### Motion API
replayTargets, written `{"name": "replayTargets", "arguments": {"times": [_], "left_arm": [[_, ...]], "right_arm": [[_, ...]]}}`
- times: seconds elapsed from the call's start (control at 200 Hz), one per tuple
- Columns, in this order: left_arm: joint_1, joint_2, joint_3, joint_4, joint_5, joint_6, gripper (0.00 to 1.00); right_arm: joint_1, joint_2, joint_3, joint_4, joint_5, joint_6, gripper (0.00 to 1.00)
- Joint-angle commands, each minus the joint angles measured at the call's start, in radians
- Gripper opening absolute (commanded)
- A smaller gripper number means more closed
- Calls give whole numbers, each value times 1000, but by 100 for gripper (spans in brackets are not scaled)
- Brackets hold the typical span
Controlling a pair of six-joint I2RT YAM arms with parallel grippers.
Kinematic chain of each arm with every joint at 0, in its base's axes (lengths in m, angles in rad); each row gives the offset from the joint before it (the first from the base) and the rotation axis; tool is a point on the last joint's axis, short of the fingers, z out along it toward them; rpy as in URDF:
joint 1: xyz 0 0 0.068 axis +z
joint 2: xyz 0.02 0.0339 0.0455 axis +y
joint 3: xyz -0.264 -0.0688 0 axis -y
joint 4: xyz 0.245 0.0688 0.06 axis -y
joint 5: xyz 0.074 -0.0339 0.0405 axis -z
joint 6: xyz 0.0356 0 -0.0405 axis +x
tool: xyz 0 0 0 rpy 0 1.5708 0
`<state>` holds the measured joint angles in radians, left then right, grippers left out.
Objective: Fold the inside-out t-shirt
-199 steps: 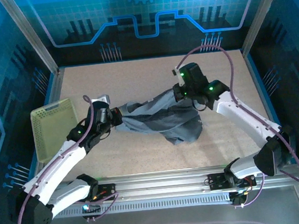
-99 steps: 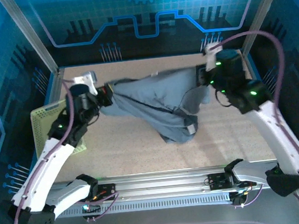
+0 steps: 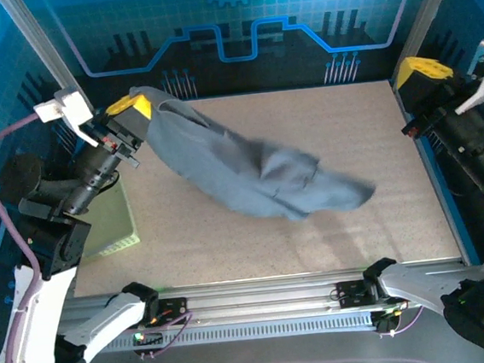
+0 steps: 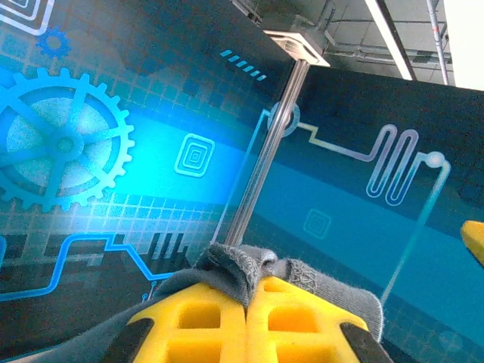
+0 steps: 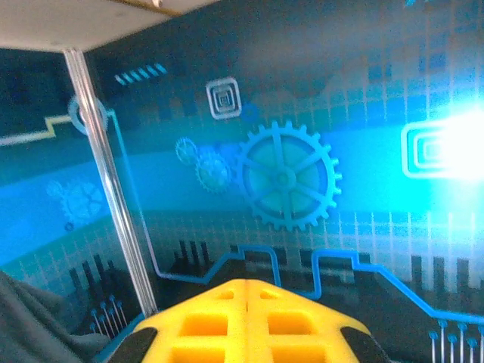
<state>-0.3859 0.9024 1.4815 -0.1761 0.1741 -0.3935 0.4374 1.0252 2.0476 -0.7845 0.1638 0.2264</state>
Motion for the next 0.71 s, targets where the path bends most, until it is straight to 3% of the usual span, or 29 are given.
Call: {"name": "replayTargets", "arguments": {"times": [0.0, 0.14, 0.275, 0.405, 0.535, 0.7], "left_arm": [[9, 60, -82, -15, -17, -20, 0], [8, 133, -188, -84, -36, -47, 0], [9, 131, -345, -95, -100, -59, 0], [9, 106, -443, -110, -209, -42, 0], [14, 119, -468, -124, -334, -16, 0], [58, 195, -418, -133, -421, 1, 0]], "right_arm": [[-5, 53, -139, -37, 41, -27, 0], [12, 98, -404, -15, -44, -7, 3], [195, 119, -777, 175, -5, -17, 46], [384, 194, -974, 348, 46, 26, 65], [537, 315, -1044, 518, 45, 74, 70], [666, 539, -936, 587, 47, 72, 77]]}}
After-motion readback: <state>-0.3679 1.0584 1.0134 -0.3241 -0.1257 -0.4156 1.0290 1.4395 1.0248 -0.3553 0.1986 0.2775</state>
